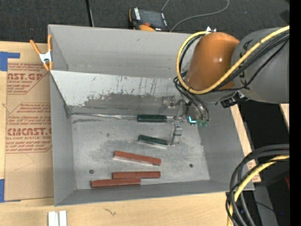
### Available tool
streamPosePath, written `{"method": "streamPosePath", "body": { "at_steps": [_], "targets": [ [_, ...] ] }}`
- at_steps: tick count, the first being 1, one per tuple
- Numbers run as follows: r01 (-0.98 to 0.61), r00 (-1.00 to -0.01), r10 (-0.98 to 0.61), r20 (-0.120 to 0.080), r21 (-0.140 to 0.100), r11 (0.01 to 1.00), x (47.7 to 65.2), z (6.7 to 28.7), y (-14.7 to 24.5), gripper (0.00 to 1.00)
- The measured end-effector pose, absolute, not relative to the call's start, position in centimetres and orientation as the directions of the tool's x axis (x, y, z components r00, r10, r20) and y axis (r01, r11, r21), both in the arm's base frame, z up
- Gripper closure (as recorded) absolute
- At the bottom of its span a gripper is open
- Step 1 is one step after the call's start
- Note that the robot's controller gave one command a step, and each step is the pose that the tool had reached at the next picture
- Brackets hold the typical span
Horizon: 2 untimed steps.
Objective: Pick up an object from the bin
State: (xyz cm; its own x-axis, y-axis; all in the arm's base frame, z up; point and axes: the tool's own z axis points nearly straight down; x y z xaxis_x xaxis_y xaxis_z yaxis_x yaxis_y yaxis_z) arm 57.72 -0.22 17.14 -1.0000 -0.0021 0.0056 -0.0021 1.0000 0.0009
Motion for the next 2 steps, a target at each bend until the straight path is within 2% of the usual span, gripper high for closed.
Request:
{"method": "streamPosePath", "body": {
  "at_steps": [1,2],
  "targets": [
    [-0.047,-0.999,-0.047,-0.014,0.0,0.999,59.51,6.95,0.15,0.0],
    [-0.048,-0.999,-0.048,-0.003,0.0,0.999,59.31,7.1,0.17,1.0]
  ]
}}
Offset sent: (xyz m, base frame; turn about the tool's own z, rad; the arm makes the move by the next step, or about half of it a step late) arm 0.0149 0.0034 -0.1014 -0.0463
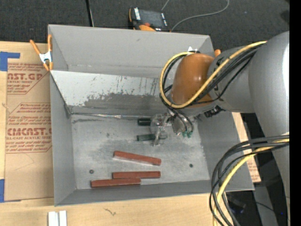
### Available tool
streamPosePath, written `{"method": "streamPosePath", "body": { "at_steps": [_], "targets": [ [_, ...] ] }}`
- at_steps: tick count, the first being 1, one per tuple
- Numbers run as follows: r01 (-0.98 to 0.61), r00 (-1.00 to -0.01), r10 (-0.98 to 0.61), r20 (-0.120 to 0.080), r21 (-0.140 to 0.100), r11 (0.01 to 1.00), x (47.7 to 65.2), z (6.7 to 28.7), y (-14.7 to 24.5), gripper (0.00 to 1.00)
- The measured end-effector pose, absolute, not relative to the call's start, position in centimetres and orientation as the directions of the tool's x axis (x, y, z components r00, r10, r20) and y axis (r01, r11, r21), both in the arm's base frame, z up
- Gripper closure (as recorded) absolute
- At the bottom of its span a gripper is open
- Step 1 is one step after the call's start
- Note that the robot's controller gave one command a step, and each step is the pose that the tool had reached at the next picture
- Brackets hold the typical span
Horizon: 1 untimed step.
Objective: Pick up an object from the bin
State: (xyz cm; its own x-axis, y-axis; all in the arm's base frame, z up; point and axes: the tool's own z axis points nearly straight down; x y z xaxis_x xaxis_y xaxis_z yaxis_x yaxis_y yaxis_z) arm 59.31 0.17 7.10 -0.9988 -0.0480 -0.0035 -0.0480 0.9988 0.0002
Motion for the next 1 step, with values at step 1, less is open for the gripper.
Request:
{"method": "streamPosePath", "body": {
  "at_steps": [1],
  "targets": [
    [-0.067,-0.998,-0.067,-0.011,-0.001,0.998,58.27,24.75,0.31,1.0]
  ]
}}
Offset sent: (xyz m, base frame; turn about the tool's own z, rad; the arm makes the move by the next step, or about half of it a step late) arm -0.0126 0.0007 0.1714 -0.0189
